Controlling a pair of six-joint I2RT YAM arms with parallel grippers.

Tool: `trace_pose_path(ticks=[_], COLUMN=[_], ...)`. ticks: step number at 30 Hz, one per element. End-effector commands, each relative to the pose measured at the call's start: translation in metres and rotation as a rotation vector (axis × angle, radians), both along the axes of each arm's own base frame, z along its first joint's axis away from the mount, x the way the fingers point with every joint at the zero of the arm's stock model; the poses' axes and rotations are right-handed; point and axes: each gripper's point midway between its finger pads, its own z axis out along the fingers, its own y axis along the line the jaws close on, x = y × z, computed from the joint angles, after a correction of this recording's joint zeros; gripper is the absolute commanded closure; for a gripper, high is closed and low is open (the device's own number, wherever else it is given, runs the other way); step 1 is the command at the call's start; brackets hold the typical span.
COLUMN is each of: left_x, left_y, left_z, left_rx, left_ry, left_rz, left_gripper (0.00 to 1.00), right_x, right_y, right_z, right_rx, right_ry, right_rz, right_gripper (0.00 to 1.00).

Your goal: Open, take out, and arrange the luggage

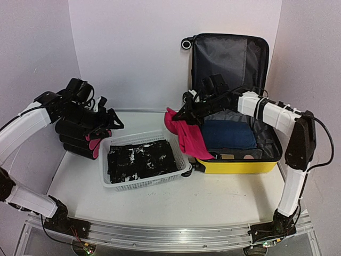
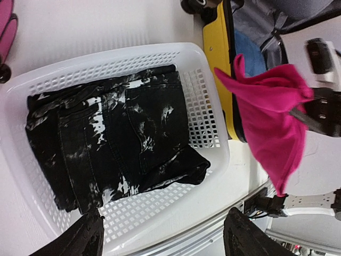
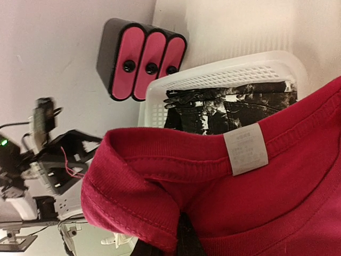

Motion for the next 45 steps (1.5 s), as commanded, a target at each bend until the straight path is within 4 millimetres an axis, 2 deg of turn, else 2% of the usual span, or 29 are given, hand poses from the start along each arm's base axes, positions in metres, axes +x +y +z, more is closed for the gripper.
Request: trace_pose_path(ticks=[1, 11, 18, 21, 26, 30, 34, 37, 45], left_x=[-0.016, -0.048, -0.054, -0.057, -0.064, -0.068, -0.068, -0.068, -0.071], left_y=[0.019, 0.044, 0.053, 0.057, 0.062, 0.067, 0.068, 0.068, 0.069], left_z=[0.017, 0.012, 0.017, 0.024, 0.024, 0.021, 0.019, 0.017, 0.009], left_rx=[-0.069, -0.082, -0.088, -0.088, -0.082, -0.080, -0.077, -0.073, -0.058], left_ry=[-0.032, -0.041, -0.072, -0.100, -0.106, -0.109, -0.104, -0.099, -0.082], left_rz=[0.081, 0.142, 0.171, 0.174, 0.178, 0.197, 0.198, 0.197, 0.191], left_gripper=[0.22, 0.22, 0.21, 0.21, 0.21, 0.21, 0.21, 0.21, 0.21], right_x=[0.013, 0.014, 0.007, 0.010, 0.004, 0.004, 0.006, 0.001, -0.007], right_y=[0.037, 0.108, 0.151, 0.168, 0.188, 0.190, 0.203, 0.212, 0.225], right_z=[0.006, -0.052, -0.098, -0.108, -0.102, -0.103, -0.088, -0.091, -0.114], right_rx=[0.014, -0.014, -0.011, 0.039, 0.069, 0.070, 0.116, 0.119, 0.091], right_ry=[-0.067, -0.002, 0.037, 0.063, 0.048, 0.068, 0.089, 0.118, 0.164], right_rz=[-0.037, -0.092, -0.137, -0.174, -0.194, -0.248, -0.258, -0.257, -0.255], right_gripper=[1.00, 1.00, 1.00, 1.00, 1.00, 1.00, 1.00, 1.00, 1.00])
